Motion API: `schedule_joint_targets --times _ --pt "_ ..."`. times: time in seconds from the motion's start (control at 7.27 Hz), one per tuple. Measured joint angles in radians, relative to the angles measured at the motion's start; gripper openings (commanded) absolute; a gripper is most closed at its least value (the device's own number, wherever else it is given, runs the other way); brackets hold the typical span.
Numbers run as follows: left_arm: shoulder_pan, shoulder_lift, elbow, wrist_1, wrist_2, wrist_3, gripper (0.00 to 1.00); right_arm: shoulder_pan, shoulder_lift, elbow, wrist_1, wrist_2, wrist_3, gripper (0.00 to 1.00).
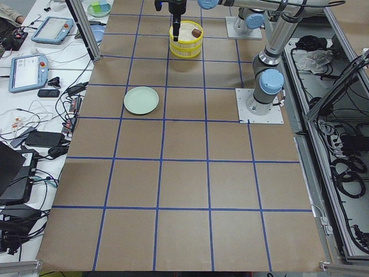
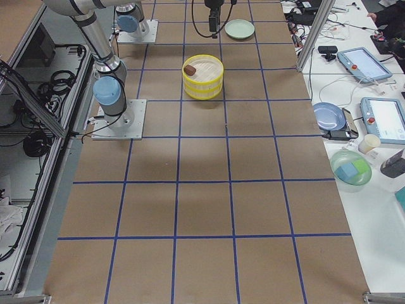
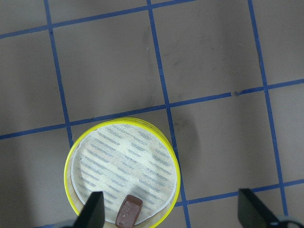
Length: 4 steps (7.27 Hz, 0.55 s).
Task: Stack buns with steamer
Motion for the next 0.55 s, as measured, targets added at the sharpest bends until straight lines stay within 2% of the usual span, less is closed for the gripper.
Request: schedule_joint_targets --times 0.55 --pt "0.000 -0.001 -0.012 0.006 0.000 -0.004 1.00 0.000 0.001 0.000 -0.003 -0.001 0.000 1.00"
